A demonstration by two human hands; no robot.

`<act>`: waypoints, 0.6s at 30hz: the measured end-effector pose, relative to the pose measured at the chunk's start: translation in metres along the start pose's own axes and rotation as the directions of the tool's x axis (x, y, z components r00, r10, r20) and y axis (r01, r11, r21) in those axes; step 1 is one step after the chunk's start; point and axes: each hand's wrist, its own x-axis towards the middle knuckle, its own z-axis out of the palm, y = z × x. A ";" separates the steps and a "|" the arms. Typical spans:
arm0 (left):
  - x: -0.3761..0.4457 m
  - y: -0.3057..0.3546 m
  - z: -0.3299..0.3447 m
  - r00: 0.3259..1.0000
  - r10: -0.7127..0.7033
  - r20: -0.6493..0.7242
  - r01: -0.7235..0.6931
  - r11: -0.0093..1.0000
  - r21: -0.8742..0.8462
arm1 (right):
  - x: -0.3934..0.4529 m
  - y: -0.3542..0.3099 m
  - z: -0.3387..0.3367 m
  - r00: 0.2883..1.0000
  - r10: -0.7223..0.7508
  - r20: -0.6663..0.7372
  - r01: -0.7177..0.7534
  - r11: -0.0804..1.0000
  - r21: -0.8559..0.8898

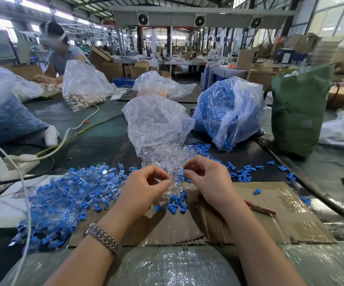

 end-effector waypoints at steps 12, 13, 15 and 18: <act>0.000 0.004 -0.009 0.982 -0.103 0.155 0.162 0.886 -0.434 | -0.007 -0.012 0.001 0.982 -0.120 0.149 0.028 0.859 0.511; 0.000 0.003 -0.009 0.981 -0.097 0.169 0.163 0.885 -0.435 | -0.007 -0.012 0.002 0.981 -0.126 0.145 0.035 0.859 0.510; 0.000 0.002 -0.010 0.979 -0.089 0.184 0.163 0.884 -0.438 | -0.008 -0.013 0.001 0.982 -0.130 0.134 0.044 0.858 0.511; 0.000 0.003 -0.009 0.984 -0.073 0.161 0.139 0.881 -0.451 | -0.009 -0.014 0.000 0.982 -0.124 0.143 0.036 0.863 0.504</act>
